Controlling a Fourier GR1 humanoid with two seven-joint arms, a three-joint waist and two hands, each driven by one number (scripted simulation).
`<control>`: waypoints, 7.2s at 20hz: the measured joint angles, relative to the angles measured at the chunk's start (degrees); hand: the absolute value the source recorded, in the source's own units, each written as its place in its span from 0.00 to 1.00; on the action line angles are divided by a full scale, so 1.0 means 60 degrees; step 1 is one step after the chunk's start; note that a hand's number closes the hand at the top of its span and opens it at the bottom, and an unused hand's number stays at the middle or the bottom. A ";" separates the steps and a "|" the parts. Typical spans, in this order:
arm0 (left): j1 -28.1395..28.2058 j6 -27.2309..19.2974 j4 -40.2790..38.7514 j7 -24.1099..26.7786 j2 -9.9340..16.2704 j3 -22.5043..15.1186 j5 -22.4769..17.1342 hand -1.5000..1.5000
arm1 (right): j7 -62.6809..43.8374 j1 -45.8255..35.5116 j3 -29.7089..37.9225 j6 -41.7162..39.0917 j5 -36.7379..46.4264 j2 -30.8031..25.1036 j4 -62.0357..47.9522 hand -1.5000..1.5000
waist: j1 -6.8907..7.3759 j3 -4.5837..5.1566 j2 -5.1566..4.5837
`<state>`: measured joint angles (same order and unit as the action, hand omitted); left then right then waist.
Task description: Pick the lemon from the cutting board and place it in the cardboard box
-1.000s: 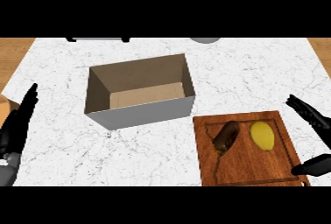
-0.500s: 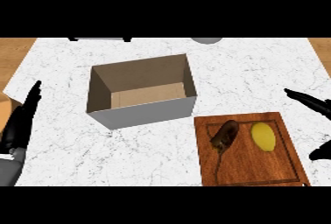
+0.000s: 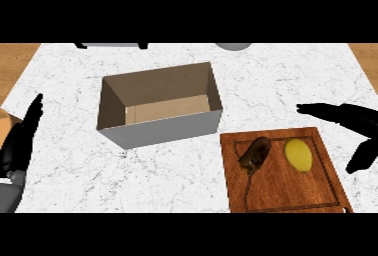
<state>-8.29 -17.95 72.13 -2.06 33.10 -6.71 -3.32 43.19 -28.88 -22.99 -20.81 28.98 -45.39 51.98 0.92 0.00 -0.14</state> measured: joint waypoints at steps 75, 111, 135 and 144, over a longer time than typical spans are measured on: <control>0.0968 0.1408 0.0990 -0.0470 -0.1426 0.2288 0.2051 0.50 | -1.4087 0.4291 -0.0492 0.3366 0.9463 0.7341 0.9505 1.00 | -0.0591 0.0058 0.0245; -0.0244 0.1742 0.0493 -0.0226 -0.1917 0.1828 0.2499 0.50 | -1.6853 -0.5192 0.0623 0.7426 0.3754 0.7507 -0.0121 0.00 | 0.0606 0.0007 -0.0187; 0.0104 0.1751 0.0511 -0.0234 -0.1901 0.2200 0.2498 0.50 | -1.4502 -0.5528 0.0502 1.3188 0.1421 0.7508 -0.1587 0.00 | 0.0106 -0.0003 0.0011; 0.0640 0.1620 0.0510 -0.0133 -0.1855 0.2569 0.2468 0.50 | -1.5448 -0.2569 0.0328 1.3027 0.2609 0.6782 0.2350 0.00 | -0.0502 0.0002 0.0180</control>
<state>-4.44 -8.23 75.19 -2.86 21.97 8.70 11.49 -49.50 -44.30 -21.02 57.35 44.64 -4.70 66.08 -2.10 0.01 0.94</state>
